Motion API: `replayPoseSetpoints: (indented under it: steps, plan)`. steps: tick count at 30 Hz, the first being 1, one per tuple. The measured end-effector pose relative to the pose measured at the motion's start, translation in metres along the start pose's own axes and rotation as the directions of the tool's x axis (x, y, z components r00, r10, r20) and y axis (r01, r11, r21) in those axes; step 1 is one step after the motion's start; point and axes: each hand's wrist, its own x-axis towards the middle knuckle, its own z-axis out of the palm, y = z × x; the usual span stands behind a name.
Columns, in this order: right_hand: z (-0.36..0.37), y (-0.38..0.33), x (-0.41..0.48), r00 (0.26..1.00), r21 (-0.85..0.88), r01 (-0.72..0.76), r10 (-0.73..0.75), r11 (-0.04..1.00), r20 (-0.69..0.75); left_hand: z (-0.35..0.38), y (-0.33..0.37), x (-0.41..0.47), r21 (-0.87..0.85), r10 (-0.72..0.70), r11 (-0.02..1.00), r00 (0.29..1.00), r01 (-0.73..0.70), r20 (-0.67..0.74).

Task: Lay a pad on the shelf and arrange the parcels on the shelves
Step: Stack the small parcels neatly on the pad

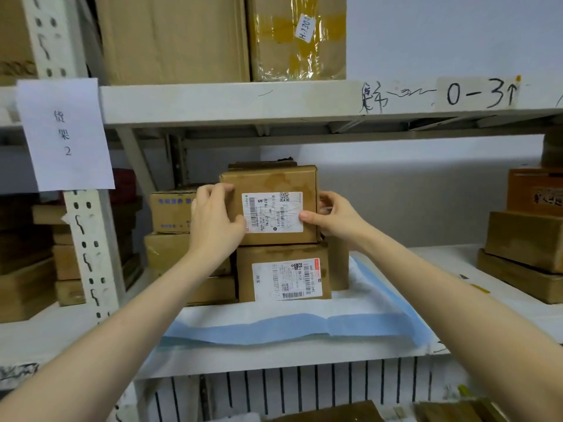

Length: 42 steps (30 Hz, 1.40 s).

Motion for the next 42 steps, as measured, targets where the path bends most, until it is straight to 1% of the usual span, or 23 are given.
replayPoseSetpoints:
  steps: [4, 6, 7, 9, 10, 11, 12, 14, 15, 17, 18, 20, 22, 24, 26, 27, 29, 33, 35, 37, 38, 40, 42]
  plan:
    - [0.002, 0.002, 0.005, 0.999, 0.037, -0.045, 0.044, 0.998, 0.032, -0.001, -0.002, 0.002, -0.01, -0.019, 1.0, 1.0, 0.019, 0.003]
    - [-0.001, 0.002, 0.005, 0.998, 0.07, -0.062, 0.061, 0.996, 0.027, -0.003, -0.002, 0.001, -0.057, 0.0, 0.998, 1.0, -0.001, -0.014]
    - [-0.005, 0.002, 0.004, 0.998, 0.117, -0.064, 0.062, 0.991, 0.02, -0.004, -0.002, 0.001, -0.095, 0.009, 0.995, 1.0, -0.011, -0.028]
    - [-0.014, 0.0, 0.003, 0.998, 0.285, -0.062, 0.058, 0.956, 0.022, -0.007, 0.002, 0.002, -0.176, -0.001, 0.984, 0.999, -0.007, -0.044]
    - [-0.018, -0.002, 0.003, 0.998, 0.348, -0.07, 0.064, 0.935, 0.029, -0.009, 0.005, 0.002, -0.232, -0.031, 0.972, 0.999, 0.025, -0.024]
    - [-0.022, -0.004, 0.003, 0.996, 0.372, -0.084, 0.073, 0.924, 0.045, -0.011, 0.009, 0.004, -0.317, -0.084, 0.944, 0.996, 0.087, 0.024]
    - [-0.024, -0.008, 0.003, 0.994, 0.382, -0.107, 0.089, 0.918, 0.064, -0.015, 0.012, 0.005, -0.42, -0.146, 0.892, 0.985, 0.17, 0.089]
    - [-0.023, -0.016, 0.004, 0.988, 0.404, -0.149, 0.12, 0.903, 0.097, -0.021, 0.013, 0.009, -0.581, -0.273, 0.733, 0.936, 0.352, 0.222]
    - [-0.021, -0.021, 0.005, 0.986, 0.414, -0.16, 0.129, 0.896, 0.101, -0.026, 0.012, 0.012, -0.618, -0.33, 0.655, 0.9, 0.435, 0.283]
    - [-0.01, -0.035, 0.005, 0.984, 0.41, -0.17, 0.135, 0.896, 0.112, -0.038, 0.007, 0.015, -0.624, -0.397, 0.557, 0.836, 0.548, 0.38]
    - [-0.003, -0.042, 0.005, 0.984, 0.395, -0.17, 0.137, 0.903, 0.11, -0.045, 0.006, 0.015, -0.622, -0.416, 0.534, 0.818, 0.573, 0.396]
    - [0.012, -0.054, 0.007, 0.985, 0.395, -0.171, 0.147, 0.902, 0.091, -0.058, 0.002, 0.016, -0.633, -0.463, 0.529, 0.818, 0.565, 0.343]
    - [0.026, -0.066, 0.008, 0.982, 0.516, -0.188, 0.153, 0.835, 0.11, -0.072, -0.004, 0.016, -0.681, -0.524, 0.478, 0.803, 0.554, 0.285]
    - [0.038, -0.074, 0.007, 0.981, 0.624, -0.193, 0.127, 0.757, 0.15, -0.081, -0.011, 0.014, -0.746, -0.58, 0.343, 0.753, 0.57, 0.309]
    - [0.055, -0.08, 0.003, 0.972, 0.592, -0.202, 0.087, 0.78, 0.216, -0.09, -0.017, 0.013, -0.812, -0.609, 0.192, 0.715, 0.551, 0.342]
    - [0.065, -0.083, 0.0, 0.967, 0.554, -0.196, 0.064, 0.809, 0.247, -0.093, -0.019, 0.012, -0.832, -0.622, 0.147, 0.704, 0.535, 0.343]
    - [0.089, -0.09, -0.005, 0.959, 0.505, -0.158, 0.009, 0.848, 0.284, -0.1, -0.023, 0.01, -0.857, -0.659, 0.129, 0.689, 0.499, 0.303]
    - [0.121, -0.109, -0.004, 0.972, 0.457, -0.011, -0.097, 0.89, 0.212, -0.104, -0.022, 0.007, -0.911, -0.693, 0.103, 0.686, 0.399, 0.222]
    - [0.127, -0.117, 0.0, 0.964, 0.474, -0.027, -0.103, 0.88, 0.246, -0.103, -0.019, 0.01, -0.922, -0.725, 0.108, 0.664, 0.373, 0.184]
    - [0.129, -0.117, 0.007, 0.957, 0.545, -0.092, -0.077, 0.833, 0.28, -0.1, -0.015, 0.014, -0.916, -0.751, 0.12, 0.638, 0.384, 0.17]
    - [0.13, -0.116, 0.01, 0.961, 0.566, -0.119, -0.049, 0.816, 0.273, -0.098, -0.013, 0.016, -0.909, -0.762, 0.122, 0.625, 0.398, 0.172]
    - [0.132, -0.112, 0.019, 0.973, 0.527, -0.118, -0.008, 0.842, 0.23, -0.092, -0.009, 0.022, -0.906, -0.786, 0.11, 0.594, 0.409, 0.172]
    - [0.131, -0.112, 0.022, 0.981, 0.421, -0.104, 0.022, 0.901, 0.195, -0.085, -0.01, 0.029, -0.905, -0.785, 0.119, 0.596, 0.409, 0.166]
